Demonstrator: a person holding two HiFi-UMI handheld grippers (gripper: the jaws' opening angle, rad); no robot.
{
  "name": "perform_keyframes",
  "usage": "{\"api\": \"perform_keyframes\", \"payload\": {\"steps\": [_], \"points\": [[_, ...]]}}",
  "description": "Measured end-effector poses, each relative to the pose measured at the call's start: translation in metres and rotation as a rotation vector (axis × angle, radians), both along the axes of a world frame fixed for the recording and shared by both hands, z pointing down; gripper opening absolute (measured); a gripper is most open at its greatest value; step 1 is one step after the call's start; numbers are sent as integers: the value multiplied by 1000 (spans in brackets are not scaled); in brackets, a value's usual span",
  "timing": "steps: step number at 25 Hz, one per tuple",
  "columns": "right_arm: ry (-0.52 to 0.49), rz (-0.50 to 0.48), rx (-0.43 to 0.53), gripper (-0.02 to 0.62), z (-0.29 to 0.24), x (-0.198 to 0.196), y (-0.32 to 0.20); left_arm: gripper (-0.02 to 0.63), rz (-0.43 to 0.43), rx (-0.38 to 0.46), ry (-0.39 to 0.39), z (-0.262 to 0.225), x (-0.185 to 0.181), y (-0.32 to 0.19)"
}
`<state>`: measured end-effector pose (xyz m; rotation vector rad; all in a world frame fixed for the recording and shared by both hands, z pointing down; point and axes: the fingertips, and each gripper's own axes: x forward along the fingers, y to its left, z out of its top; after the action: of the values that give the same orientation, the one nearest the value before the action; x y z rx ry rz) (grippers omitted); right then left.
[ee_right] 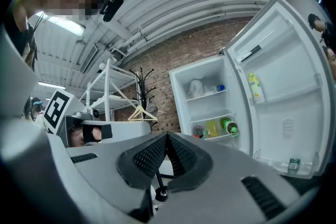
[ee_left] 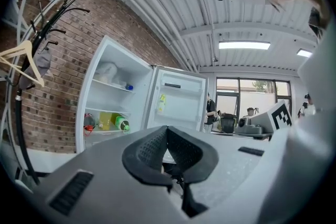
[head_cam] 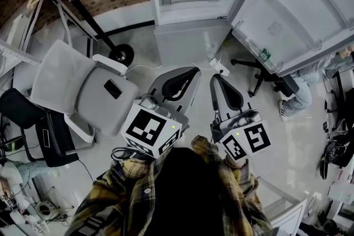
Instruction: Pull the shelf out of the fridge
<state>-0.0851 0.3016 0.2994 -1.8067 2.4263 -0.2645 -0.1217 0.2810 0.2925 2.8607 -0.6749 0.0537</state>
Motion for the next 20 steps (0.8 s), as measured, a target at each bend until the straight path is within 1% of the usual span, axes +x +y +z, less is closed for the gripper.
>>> {"api": "perform_keyframes", "payload": {"steps": [11, 20], "points": [[-17, 26, 7, 17, -7, 24, -85, 3, 29, 4, 19, -7, 23, -86], [-18, 42, 9, 17, -9, 27, -154, 3, 50, 12, 21, -8, 27, -154]]}}
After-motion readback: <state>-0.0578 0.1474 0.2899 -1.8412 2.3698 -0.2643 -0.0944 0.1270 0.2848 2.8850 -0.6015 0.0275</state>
